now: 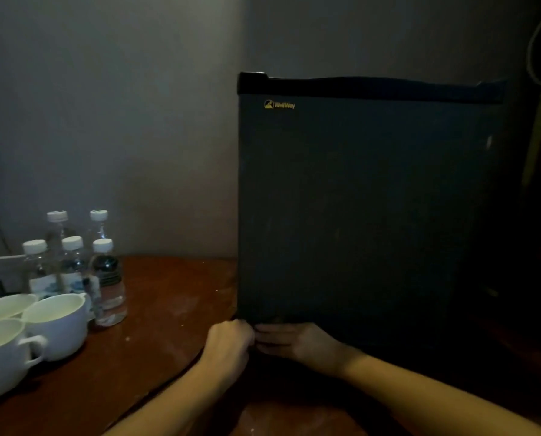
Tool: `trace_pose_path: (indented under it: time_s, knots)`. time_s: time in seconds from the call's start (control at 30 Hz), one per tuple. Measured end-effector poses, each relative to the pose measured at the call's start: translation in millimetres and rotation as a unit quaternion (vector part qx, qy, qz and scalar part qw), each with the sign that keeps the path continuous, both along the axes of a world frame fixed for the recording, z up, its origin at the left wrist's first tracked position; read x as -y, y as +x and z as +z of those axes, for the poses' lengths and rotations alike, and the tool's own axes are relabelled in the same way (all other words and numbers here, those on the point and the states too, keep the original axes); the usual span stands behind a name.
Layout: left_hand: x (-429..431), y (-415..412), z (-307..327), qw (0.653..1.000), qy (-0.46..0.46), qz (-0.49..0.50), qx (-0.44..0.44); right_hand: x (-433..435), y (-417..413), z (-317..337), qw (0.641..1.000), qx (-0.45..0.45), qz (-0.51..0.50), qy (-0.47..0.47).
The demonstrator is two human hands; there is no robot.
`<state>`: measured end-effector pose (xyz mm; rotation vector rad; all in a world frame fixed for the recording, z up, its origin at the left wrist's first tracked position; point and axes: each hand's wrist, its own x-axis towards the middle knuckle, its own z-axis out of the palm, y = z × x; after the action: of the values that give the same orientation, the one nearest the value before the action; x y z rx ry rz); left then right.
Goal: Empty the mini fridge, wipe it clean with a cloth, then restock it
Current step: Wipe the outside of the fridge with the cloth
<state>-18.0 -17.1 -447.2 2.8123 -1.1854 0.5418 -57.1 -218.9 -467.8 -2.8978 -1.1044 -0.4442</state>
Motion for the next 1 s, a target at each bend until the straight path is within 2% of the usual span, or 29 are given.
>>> trace_pose_path:
  time_s: [0.03, 0.07, 0.13, 0.17, 0.2, 0.23, 0.3, 0.33, 0.4, 0.47, 0.53, 0.6, 0.63, 0.7, 0.77, 0.8, 0.87, 0.93, 1.0]
  knots:
    - [-5.1, -4.4, -3.4, 0.999, -0.016, 0.020, -0.044, -2.0, -1.5, -3.9, 1.000, 0.001, -0.005, -0.015]
    - [-10.8, -7.7, -4.0, 0.994, -0.069, 0.033, -0.075, -4.5, -4.7, -2.2, 1.000, 0.012, -0.008, -0.001]
    - [-20.6, -15.4, 1.5, 0.963, -0.220, 0.053, -0.145, -8.3, -14.4, 13.1, 0.990, 0.068, -0.033, 0.118]
    - [-22.4, -19.5, 6.5, 0.928, -0.311, 0.049, -0.201, -12.5, -19.4, 24.3, 0.968, 0.109, -0.047, 0.220]
    - [-21.3, -24.9, 13.5, 0.871, -0.409, 0.026, -0.271, -17.3, -24.5, 37.5, 0.926, 0.145, -0.067, 0.340]
    - [-16.8, -32.8, 23.7, 0.804, -0.489, -0.013, -0.339, -23.6, -30.2, 53.8, 0.868, 0.172, -0.083, 0.458]
    - [1.5, -53.3, 50.0, 0.692, -0.577, -0.093, -0.423, -40.4, -41.5, 87.5, 0.747, 0.156, -0.101, 0.639]
    - [12.2, -63.9, 61.0, 0.653, -0.598, -0.116, -0.450, -48.1, -45.8, 100.1, 0.705, 0.134, -0.112, 0.687]
    - [30.6, -81.3, 78.1, 0.611, -0.606, -0.150, -0.487, -57.8, -55.7, 114.7, 0.662, 0.058, -0.126, 0.737]
    - [43.4, -91.2, 89.7, 0.612, -0.604, -0.175, -0.479, -60.3, -67.3, 119.3, 0.625, -0.044, -0.122, 0.770]
    - [50.6, -92.8, 94.8, 0.632, -0.599, -0.178, -0.458, -57.7, -75.0, 119.1, 0.628, -0.067, -0.117, 0.766]
    - [53.4, -89.7, 97.6, 0.649, -0.571, -0.206, -0.458, -43.4, -76.9, 121.6, 0.637, 0.036, -0.125, 0.759]
    - [52.7, -85.8, 97.9, 0.676, -0.562, -0.222, -0.423, -32.2, -77.9, 125.6, 0.639, 0.129, -0.134, 0.746]
    - [49.3, -65.7, 100.6, 0.748, -0.577, -0.213, -0.251, -0.1, -81.9, 141.9, 0.627, 0.342, -0.160, 0.682]
    - [41.6, -35.7, 113.2, 0.778, -0.601, -0.161, -0.083, 43.7, -84.3, 165.1, 0.602, 0.497, -0.213, 0.588]
    - [37.6, -19.9, 123.0, 0.779, -0.610, -0.140, -0.046, 67.0, -85.4, 179.3, 0.593, 0.533, -0.244, 0.552]
    - [29.7, 11.0, 147.5, 0.781, -0.609, -0.134, -0.020, 104.8, -81.5, 209.8, 0.589, 0.549, -0.301, 0.511]
    - [26.9, 34.7, 173.4, 0.798, -0.581, -0.160, 0.010, 127.4, -66.0, 234.9, 0.584, 0.515, -0.349, 0.520]
    - [31.7, 47.8, 196.0, 0.809, -0.554, -0.196, 0.031, 134.9, -47.6, 252.0, 0.559, 0.493, -0.386, 0.544]
